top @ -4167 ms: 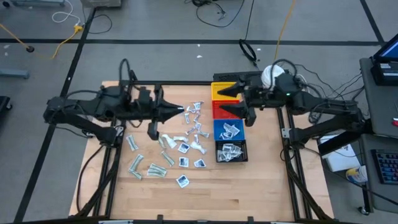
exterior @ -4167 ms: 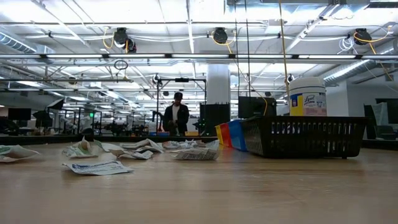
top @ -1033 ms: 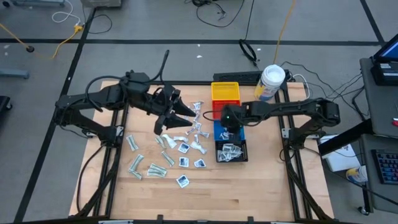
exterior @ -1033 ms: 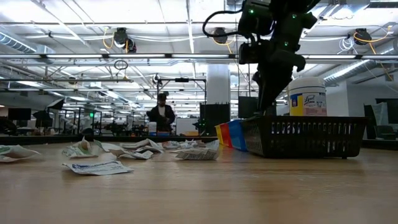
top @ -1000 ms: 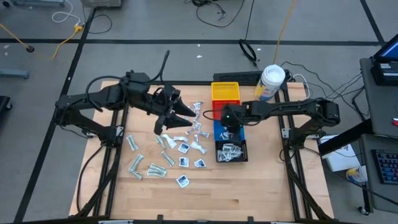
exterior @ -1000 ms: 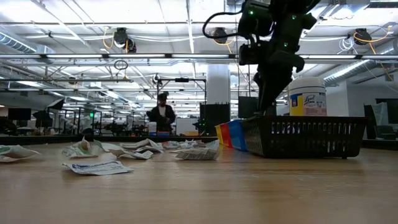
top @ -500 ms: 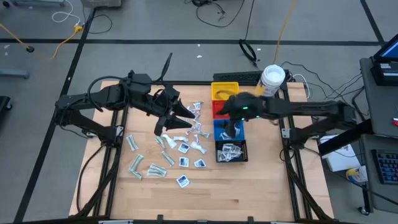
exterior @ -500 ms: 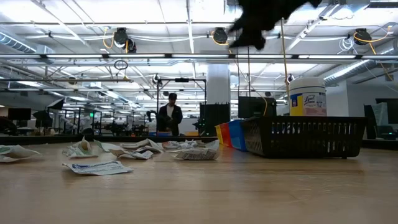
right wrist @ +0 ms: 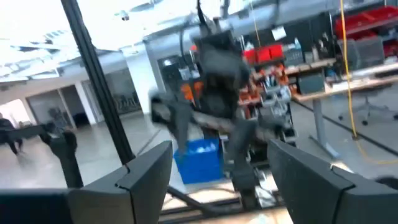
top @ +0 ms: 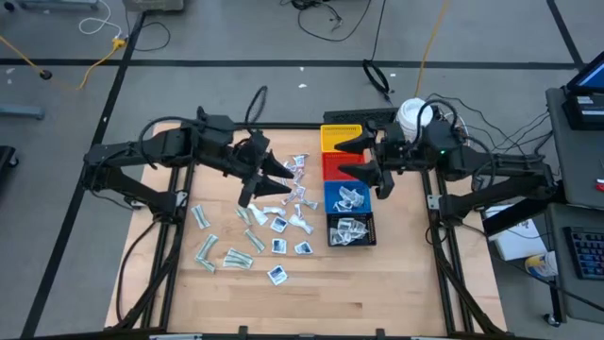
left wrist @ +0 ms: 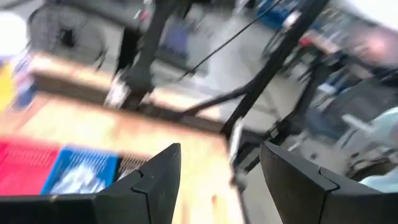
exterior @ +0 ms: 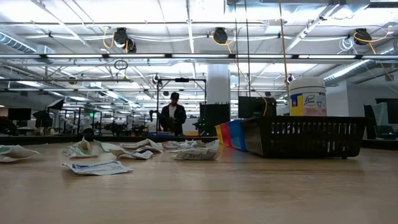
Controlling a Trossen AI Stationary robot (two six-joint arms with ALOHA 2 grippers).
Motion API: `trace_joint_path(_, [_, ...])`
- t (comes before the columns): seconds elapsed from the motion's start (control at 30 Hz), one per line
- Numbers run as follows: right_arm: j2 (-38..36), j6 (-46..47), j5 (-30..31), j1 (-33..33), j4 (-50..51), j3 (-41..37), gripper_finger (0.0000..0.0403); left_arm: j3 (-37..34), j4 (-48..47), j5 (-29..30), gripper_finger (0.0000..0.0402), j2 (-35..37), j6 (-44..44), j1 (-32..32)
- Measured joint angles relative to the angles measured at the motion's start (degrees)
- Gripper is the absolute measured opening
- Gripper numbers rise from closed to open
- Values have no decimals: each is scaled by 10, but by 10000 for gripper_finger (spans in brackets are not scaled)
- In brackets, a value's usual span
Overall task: Pick & Place First Aid Supplies
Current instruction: Put the blue alcohol pad into the blue bin
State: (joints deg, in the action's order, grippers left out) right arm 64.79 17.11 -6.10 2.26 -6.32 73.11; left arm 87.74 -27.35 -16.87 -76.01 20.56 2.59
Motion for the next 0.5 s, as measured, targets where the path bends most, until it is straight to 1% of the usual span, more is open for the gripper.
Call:
trace_joint_path(0.1, [0,-9,1,-1,1,8,258,0,-92,23,225,-1,6,0])
trace_joint_path(0.23, [1,-15,0,4,5,8,258,-1,-188,23,225,-17,12,0])
trace_joint_path(0.3, [1,-14,0,7,5,8,258,0,-214,17,225,-25,14,0])
trace_joint_path(0.4, [1,-14,0,11,4,8,258,17,-293,9,225,-46,22,-6])
trace_joint_path(0.5, [1,-17,0,12,-4,8,258,45,-366,25,225,-84,19,-18])
